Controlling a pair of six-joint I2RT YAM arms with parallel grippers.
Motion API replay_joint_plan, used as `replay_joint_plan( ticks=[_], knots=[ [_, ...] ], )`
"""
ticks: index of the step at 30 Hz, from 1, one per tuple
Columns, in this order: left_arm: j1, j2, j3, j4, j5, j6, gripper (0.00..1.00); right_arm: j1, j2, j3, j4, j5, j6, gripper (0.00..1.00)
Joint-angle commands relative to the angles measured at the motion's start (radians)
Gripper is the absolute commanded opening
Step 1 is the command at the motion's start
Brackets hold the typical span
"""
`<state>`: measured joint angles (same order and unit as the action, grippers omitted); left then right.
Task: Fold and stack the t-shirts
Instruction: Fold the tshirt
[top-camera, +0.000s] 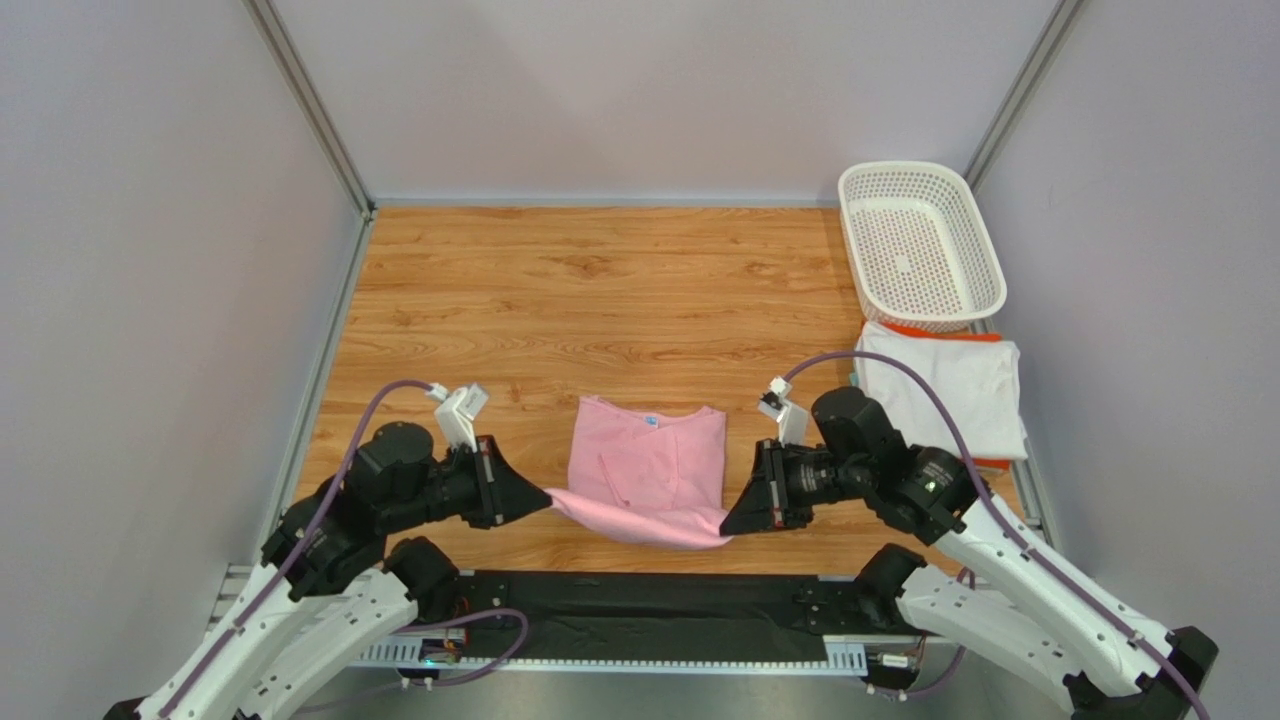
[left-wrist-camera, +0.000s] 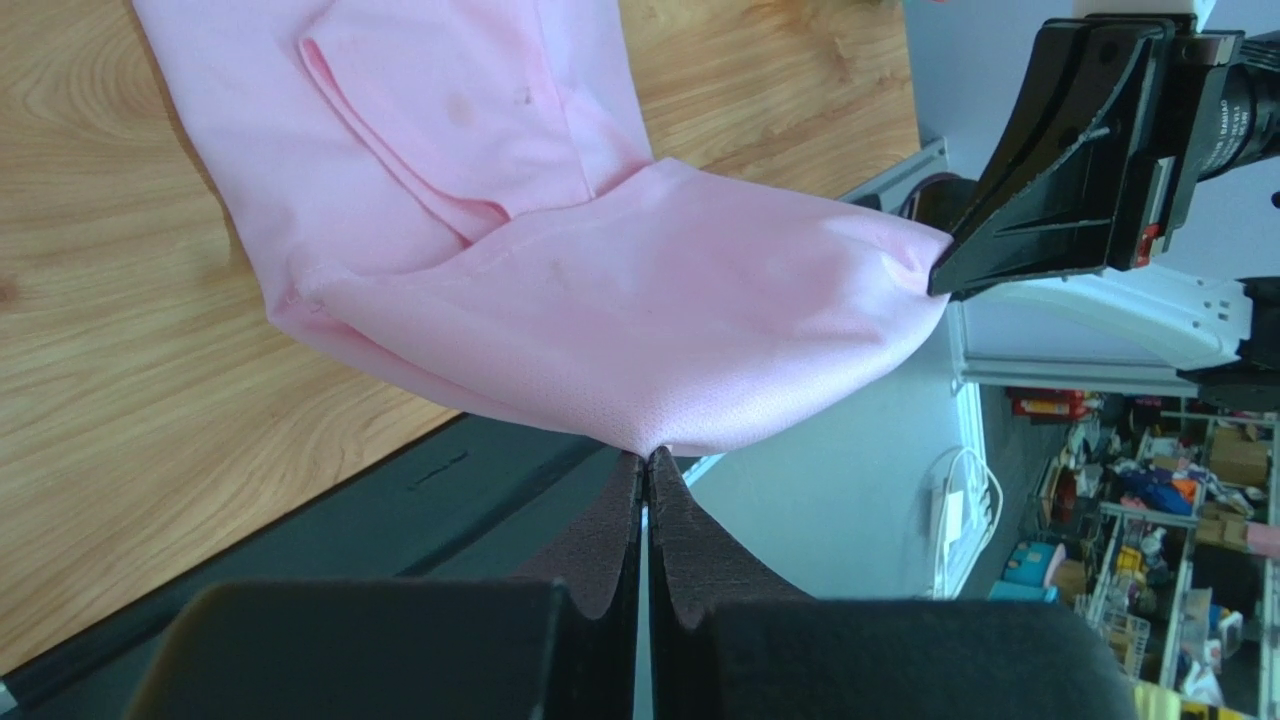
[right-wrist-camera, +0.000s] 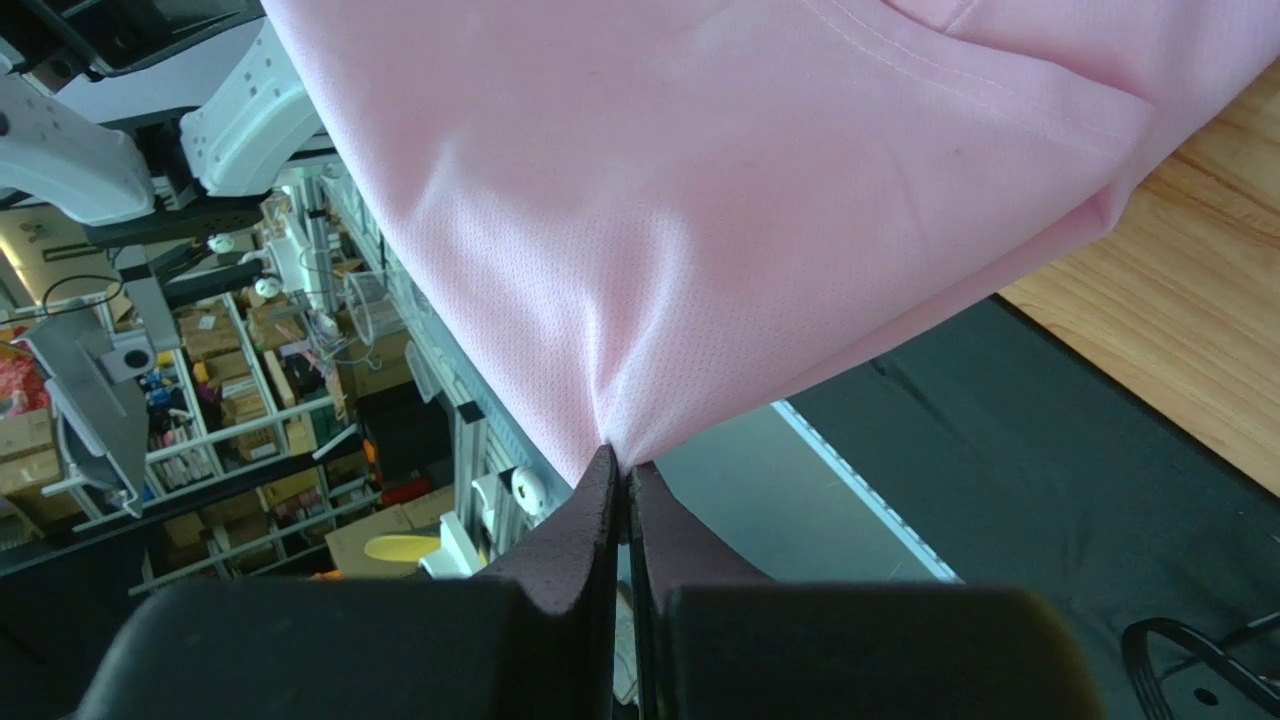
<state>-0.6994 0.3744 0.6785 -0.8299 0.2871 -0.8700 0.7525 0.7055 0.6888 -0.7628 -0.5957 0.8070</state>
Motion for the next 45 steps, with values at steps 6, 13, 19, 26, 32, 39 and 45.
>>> replay_joint_plan(
  ticks=[6, 13, 19, 26, 32, 39, 45],
  knots=[
    [-0.003, 0.044, 0.087, -0.063, -0.078, 0.005, 0.00, 0.005, 0.009, 0.075, -0.081, -0.038, 0.043, 0.00],
    [-0.002, 0.139, 0.104, -0.022, -0.221, 0.003, 0.00, -0.036, 0.080, 0.109, -0.076, 0.051, -0.009, 0.00],
    [0.000, 0.214, 0.115, 0.058, -0.335, 0.025, 0.00, -0.059, 0.121, 0.166, -0.049, 0.183, -0.101, 0.00],
    [0.000, 0.330, 0.150, 0.112, -0.404, 0.055, 0.00, -0.087, 0.169, 0.170, 0.023, 0.287, -0.127, 0.00],
    [0.000, 0.420, 0.161, 0.186, -0.462, 0.074, 0.00, -0.117, 0.202, 0.156, 0.114, 0.391, -0.124, 0.00],
    [0.040, 0.560, 0.228, 0.222, -0.500, 0.103, 0.00, -0.202, 0.311, 0.153, 0.194, 0.390, -0.123, 0.00],
    [0.095, 0.673, 0.236, 0.322, -0.414, 0.141, 0.00, -0.231, 0.400, 0.173, 0.233, 0.405, -0.134, 0.00]
  ],
)
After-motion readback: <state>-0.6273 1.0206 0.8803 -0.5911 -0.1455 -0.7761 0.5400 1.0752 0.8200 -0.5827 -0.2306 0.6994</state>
